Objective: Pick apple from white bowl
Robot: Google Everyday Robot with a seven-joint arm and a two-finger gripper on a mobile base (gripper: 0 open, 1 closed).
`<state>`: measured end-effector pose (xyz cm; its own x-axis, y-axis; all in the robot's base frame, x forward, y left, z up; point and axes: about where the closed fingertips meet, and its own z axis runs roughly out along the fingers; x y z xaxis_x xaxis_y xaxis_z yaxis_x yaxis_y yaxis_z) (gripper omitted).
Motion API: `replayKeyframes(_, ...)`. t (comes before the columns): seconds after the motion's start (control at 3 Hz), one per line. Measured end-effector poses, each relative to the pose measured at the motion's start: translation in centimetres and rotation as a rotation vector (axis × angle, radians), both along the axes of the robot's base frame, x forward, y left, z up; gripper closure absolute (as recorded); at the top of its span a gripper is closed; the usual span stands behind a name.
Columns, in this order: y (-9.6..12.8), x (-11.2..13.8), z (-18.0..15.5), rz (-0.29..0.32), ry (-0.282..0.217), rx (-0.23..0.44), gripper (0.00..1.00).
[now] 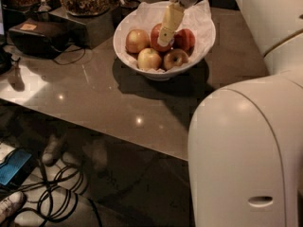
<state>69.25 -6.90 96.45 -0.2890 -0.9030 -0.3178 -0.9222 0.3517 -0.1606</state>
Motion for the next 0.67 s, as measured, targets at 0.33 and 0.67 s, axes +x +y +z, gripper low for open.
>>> replayKeyframes(0.33, 0.1, 0.2, -0.8, 0.002, 0.015, 0.0, 0.19)
replayKeyframes(0.67, 0.4, 0.4, -1.8, 0.005, 0.036, -0.006, 0.2)
